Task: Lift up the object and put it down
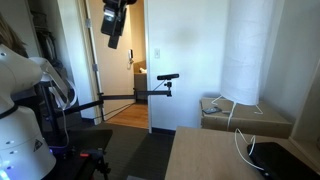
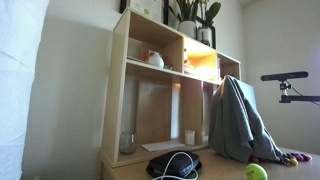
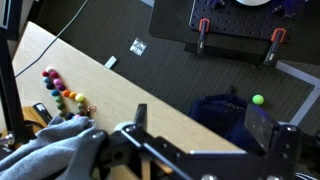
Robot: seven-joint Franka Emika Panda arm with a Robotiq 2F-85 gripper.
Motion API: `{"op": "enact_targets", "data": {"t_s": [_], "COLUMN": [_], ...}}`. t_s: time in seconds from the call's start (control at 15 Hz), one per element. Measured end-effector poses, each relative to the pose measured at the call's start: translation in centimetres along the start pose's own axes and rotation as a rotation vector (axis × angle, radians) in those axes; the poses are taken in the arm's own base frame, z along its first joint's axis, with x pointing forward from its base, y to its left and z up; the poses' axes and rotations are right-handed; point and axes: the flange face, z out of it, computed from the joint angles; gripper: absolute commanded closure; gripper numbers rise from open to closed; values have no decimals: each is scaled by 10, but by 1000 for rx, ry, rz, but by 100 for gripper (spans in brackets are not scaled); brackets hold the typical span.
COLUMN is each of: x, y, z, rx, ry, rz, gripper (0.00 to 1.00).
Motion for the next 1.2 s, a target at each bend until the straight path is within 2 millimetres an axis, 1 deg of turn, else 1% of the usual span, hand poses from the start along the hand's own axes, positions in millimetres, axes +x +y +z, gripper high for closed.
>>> {"op": "enact_targets", "data": {"t_s": [0.27, 0.6, 0.8, 1.0, 1.07, 1.2], "x": [43, 95, 125, 155, 161, 167], "y": [-22, -39, -38, -30, -27, -26], "z": [-27, -51, -58, -67, -72, -82], "rx": [5, 98, 137, 146, 144, 140], "ry": [25, 70, 136, 297, 358, 438], "rz": [-61, -138, -139, -104, -93, -84], "gripper": [0, 0, 0, 0, 0, 0]}}
